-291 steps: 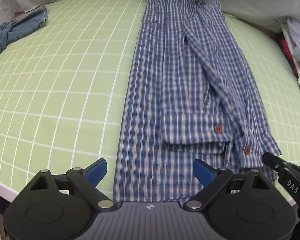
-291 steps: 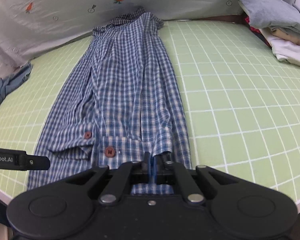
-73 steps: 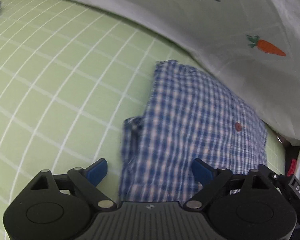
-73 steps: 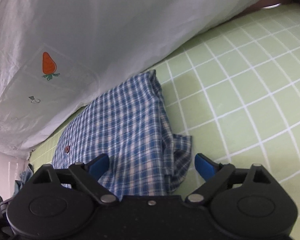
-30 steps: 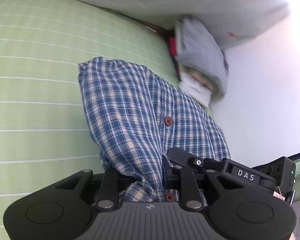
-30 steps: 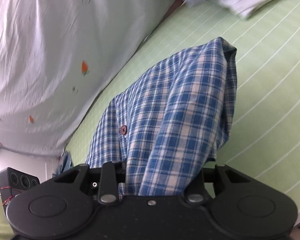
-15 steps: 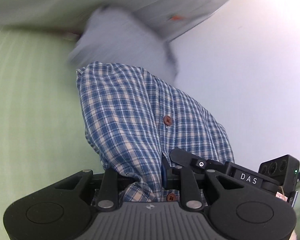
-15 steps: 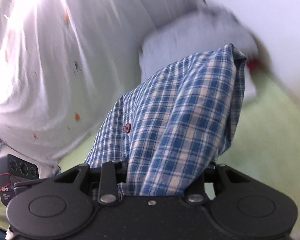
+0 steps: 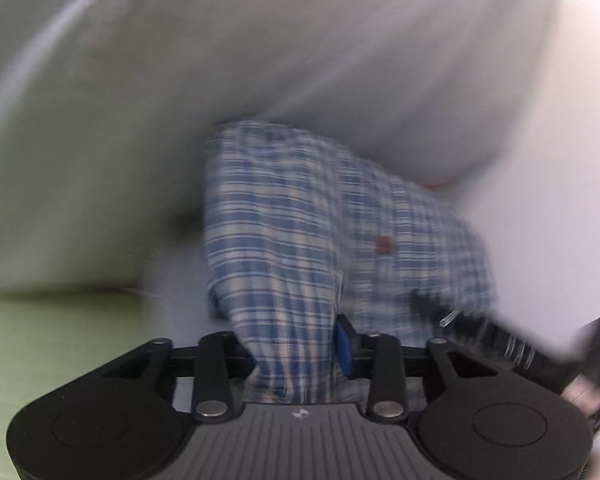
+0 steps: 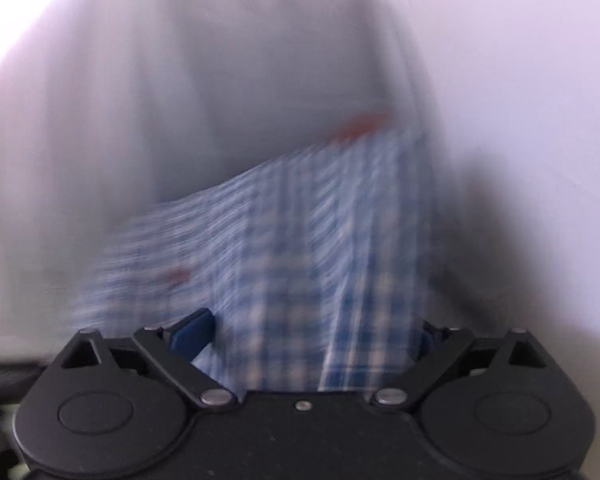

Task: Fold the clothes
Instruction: 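Carry the bundle with both grippers and lower it onto the clothes stack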

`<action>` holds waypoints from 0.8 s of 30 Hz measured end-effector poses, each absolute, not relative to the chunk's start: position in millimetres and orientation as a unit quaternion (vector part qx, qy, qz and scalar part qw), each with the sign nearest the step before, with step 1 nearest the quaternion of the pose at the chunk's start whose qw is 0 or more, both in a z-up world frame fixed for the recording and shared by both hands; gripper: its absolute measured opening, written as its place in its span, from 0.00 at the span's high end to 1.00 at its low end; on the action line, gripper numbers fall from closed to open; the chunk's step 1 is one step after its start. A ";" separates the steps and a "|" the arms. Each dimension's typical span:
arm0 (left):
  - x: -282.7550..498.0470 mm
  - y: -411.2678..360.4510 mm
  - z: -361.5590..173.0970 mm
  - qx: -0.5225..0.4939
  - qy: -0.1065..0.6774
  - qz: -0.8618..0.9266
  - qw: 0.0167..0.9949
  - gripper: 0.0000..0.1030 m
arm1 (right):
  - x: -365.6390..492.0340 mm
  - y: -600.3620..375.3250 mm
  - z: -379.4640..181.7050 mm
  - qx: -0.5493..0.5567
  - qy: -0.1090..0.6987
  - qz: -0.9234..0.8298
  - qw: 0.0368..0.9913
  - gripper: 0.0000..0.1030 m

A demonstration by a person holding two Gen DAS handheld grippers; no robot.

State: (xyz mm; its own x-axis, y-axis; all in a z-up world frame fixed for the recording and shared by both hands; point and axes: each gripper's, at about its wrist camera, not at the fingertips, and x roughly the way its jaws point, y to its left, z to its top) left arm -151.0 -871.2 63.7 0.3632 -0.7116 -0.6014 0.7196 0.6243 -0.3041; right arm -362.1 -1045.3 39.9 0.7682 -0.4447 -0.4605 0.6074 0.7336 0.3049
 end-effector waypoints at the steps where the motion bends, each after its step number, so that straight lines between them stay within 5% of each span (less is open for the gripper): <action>1: -145.3 -877.5 57.2 0.024 0.358 -0.411 0.838 0.62 | -345.5 -1051.2 34.0 0.203 0.208 -0.323 0.901 0.08; 8: -122.7 -872.2 26.3 -0.036 0.396 -0.389 0.831 0.34 | -352.3 -1020.6 51.2 0.033 0.157 -0.383 0.910 0.05; 12: -118.6 -864.4 18.1 -0.071 0.416 -0.377 0.825 0.17 | -360.1 -1023.2 41.7 0.042 0.154 -0.323 0.933 0.02; 16: -116.9 -851.6 16.6 -0.053 0.421 -0.360 0.831 0.16 | -344.0 -1034.2 1.8 0.067 0.204 -0.317 0.924 0.02; 22: -158.7 -811.6 41.9 -0.003 0.365 -0.379 0.850 0.16 | -364.0 -1023.9 32.0 0.068 0.200 -0.335 0.918 0.01; 24: -177.0 -793.3 49.7 0.003 0.352 -0.392 0.850 0.07 | -378.7 -1010.1 39.6 0.064 0.197 -0.339 0.918 0.01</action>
State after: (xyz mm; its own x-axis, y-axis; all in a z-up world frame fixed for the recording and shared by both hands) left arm -177.0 -793.3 49.7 0.4456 -0.6641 -0.6003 0.6679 0.6931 -0.2710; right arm -378.7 -1010.1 39.6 0.6928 -0.5970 -0.4046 0.6474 0.7620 -0.0158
